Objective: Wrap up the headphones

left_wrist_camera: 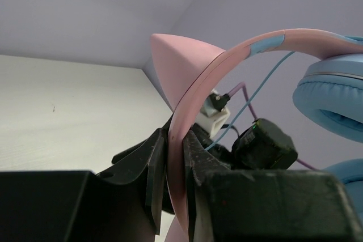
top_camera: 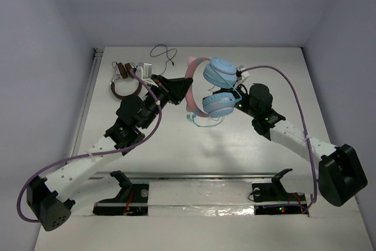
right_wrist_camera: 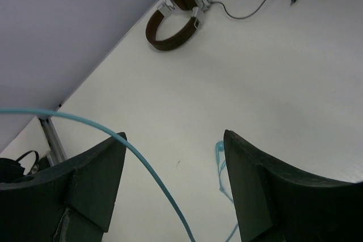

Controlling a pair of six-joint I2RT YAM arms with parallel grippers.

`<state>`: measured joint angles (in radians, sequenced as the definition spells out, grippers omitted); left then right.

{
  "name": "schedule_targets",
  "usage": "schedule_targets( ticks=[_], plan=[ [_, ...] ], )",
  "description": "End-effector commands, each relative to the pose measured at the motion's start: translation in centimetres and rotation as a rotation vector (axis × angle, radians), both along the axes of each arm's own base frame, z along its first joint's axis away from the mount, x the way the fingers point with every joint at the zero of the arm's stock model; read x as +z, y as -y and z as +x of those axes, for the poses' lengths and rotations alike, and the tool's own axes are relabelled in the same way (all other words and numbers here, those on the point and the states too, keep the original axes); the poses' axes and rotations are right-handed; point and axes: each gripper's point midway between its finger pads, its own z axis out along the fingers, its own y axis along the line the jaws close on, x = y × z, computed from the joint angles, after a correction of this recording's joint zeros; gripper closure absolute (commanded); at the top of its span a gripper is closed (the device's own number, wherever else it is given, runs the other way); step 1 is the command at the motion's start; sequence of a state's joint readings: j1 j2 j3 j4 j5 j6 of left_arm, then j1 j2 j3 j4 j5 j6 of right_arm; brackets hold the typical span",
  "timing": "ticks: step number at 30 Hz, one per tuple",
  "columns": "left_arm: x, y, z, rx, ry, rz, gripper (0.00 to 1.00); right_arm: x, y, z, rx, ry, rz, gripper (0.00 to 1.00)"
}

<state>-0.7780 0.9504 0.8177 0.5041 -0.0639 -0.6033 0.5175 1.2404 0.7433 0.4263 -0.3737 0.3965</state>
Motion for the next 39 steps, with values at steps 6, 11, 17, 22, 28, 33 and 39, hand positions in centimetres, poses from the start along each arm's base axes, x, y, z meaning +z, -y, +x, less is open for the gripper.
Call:
schedule_targets(
  ticks=[6, 11, 17, 22, 28, 33, 39],
  plan=[
    [8.5, -1.9, -1.9, -0.002, 0.142, -0.189, 1.0, -1.2, -0.1, 0.5, -0.005, 0.02, 0.03, 0.25],
    [8.9, -2.2, -1.7, 0.014, 0.122, -0.184, 1.0, -2.1, -0.5, 0.7, 0.008, 0.017, 0.031, 0.25],
    [8.8, -2.5, -1.4, 0.039, 0.087, -0.178, 1.0, -4.1, -0.7, 1.3, 0.0, -0.011, 0.024, 0.28],
    [8.8, -3.1, -0.9, 0.077, 0.065, -0.202, 1.0, -5.2, -0.6, 0.6, 0.007, -0.042, 0.029, 0.33],
    [8.6, -4.1, 0.2, 0.155, 0.056, -0.235, 1.0, -5.6, -0.1, -0.6, 0.011, -0.072, 0.053, 0.67],
    [6.5, -5.4, 2.4, 0.298, 0.023, -0.218, 1.0, -6.2, 0.1, -2.1, -0.025, -0.156, -0.03, 0.92],
    [3.5, -8.1, 4.3, 0.493, -0.041, -0.19, 1.0, -5.9, 0.0, -5.5, -0.069, -0.228, -0.175, 0.98]
  ],
)
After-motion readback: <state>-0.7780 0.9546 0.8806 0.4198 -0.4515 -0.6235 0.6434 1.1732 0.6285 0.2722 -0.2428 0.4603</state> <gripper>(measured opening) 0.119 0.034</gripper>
